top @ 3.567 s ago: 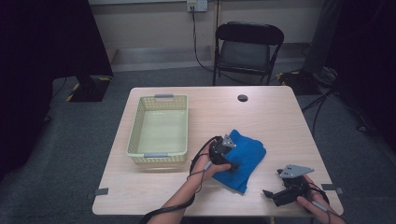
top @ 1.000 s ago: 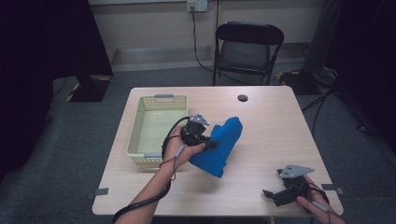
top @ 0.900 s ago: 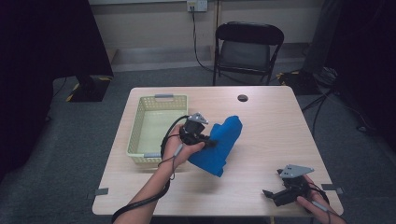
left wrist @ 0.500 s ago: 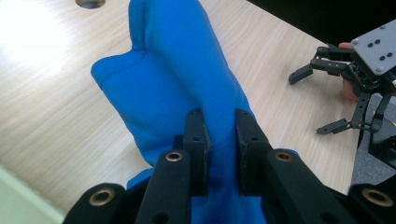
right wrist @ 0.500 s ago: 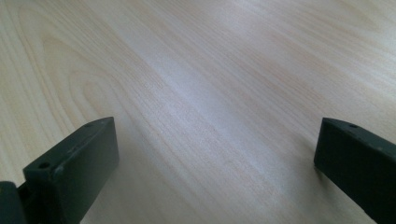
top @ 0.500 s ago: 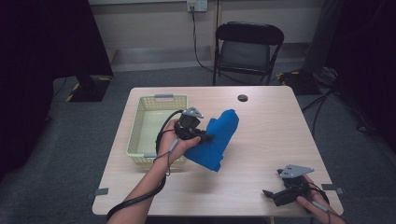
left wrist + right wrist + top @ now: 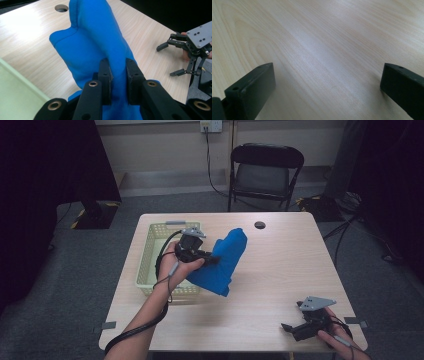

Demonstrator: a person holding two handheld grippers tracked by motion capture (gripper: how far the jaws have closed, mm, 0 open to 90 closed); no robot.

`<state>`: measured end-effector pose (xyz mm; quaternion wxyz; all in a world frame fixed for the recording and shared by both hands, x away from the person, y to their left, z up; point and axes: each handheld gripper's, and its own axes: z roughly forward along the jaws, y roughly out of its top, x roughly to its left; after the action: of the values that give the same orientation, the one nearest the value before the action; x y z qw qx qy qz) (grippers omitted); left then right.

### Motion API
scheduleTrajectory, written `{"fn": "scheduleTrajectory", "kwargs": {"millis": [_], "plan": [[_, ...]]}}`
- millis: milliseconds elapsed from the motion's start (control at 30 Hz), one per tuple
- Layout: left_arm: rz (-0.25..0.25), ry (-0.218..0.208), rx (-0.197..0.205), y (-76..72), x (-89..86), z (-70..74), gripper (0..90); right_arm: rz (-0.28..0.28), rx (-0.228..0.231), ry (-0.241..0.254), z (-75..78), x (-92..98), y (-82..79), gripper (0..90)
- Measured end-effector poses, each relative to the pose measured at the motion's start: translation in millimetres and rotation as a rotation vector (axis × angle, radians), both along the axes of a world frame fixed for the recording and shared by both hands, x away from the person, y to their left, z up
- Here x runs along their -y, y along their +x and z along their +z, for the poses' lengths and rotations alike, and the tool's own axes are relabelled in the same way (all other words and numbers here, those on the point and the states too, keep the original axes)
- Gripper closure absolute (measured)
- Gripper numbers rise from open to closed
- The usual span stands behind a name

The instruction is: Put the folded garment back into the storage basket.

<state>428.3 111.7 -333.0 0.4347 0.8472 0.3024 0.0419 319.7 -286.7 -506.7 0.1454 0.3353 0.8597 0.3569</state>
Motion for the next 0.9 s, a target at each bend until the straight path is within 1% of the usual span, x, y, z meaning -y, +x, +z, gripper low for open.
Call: {"fn": "scheduleTrajectory", "kwargs": {"millis": [100,267,300,333,500,633,900], "plan": [[0.010,-0.004,0.003,0.9,-5.7,3.8,77.7,0.000,0.000,0.000,0.0,0.0,0.0,0.0],[0.025,0.000,0.007,2.5,-12.2,7.4,77.7,0.000,0.001,0.000,0.0,0.0,0.0,0.0],[0.032,-0.015,0.008,3.4,-15.7,9.0,77.7,0.000,0.000,0.000,0.0,0.0,0.0,0.0],[0.038,-0.018,0.010,3.7,-17.5,10.0,77.7,0.000,0.001,0.000,0.0,0.0,0.0,0.0],[0.057,-0.009,0.019,5.0,-24.7,13.7,77.7,0.000,0.001,-0.001,0.0,0.0,0.1,0.0],[0.077,-0.012,0.026,5.8,-30.3,16.5,77.7,0.000,0.001,-0.001,0.0,0.0,0.1,0.0],[0.111,-0.014,0.024,8.9,-39.7,18.5,77.7,0.000,0.001,-0.001,0.0,0.0,0.1,0.0]]}}
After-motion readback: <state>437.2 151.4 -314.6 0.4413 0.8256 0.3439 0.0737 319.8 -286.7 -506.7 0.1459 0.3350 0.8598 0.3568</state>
